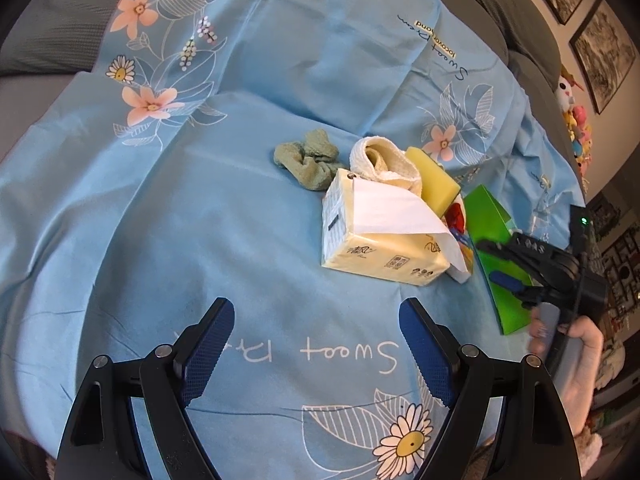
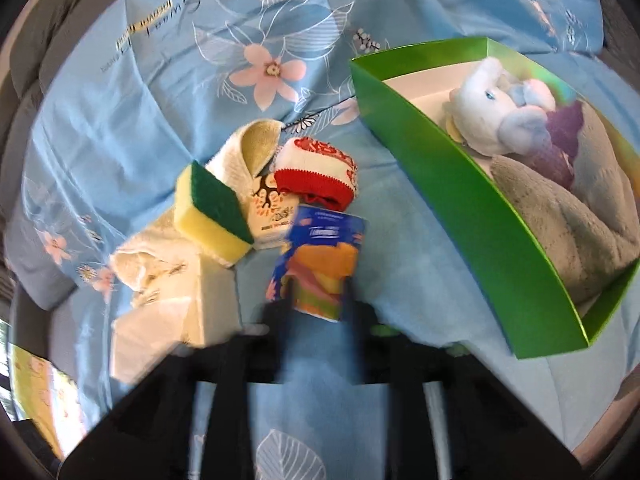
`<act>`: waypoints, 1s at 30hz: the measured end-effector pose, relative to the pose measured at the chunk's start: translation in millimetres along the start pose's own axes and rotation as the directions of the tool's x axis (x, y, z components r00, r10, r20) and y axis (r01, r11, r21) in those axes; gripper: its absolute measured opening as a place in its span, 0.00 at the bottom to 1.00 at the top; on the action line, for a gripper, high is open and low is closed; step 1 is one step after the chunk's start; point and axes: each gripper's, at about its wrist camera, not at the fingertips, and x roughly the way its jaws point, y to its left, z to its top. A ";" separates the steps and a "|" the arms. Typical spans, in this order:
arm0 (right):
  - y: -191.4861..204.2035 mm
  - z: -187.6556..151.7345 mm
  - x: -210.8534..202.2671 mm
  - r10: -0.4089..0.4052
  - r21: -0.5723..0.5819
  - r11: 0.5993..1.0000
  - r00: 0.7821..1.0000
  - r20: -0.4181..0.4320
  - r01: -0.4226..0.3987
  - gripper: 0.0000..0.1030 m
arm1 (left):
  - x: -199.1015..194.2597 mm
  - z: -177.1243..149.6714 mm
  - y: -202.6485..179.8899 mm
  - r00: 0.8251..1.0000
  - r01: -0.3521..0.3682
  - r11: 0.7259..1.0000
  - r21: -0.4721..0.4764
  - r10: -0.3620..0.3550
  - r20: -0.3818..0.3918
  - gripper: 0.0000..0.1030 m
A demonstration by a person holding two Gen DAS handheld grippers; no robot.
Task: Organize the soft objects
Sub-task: 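Reach the right tool to the blue Tempo tissue pack and grasp it, then carry the tissue pack with the right tool and release it into the green box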
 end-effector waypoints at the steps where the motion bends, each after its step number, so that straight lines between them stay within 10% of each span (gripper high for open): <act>1: 2.2 1.4 5.3 -0.003 -0.004 1.000 1.000 0.005 0.003 0.72 | 0.6 0.1 0.0 1.000 0.000 1.000 -0.002 0.000 -0.001 0.82; 13: 11.4 4.9 39.0 -0.107 -0.102 0.989 0.994 -0.022 0.104 0.53 | 1.6 -1.3 -3.4 1.000 -0.026 0.999 0.026 0.026 -0.003 0.82; 30: 57.3 -119.1 -45.4 0.204 -0.321 0.912 0.962 -0.184 -0.255 0.54 | -18.0 -6.7 -3.5 0.995 -0.088 0.992 0.086 0.084 0.052 0.82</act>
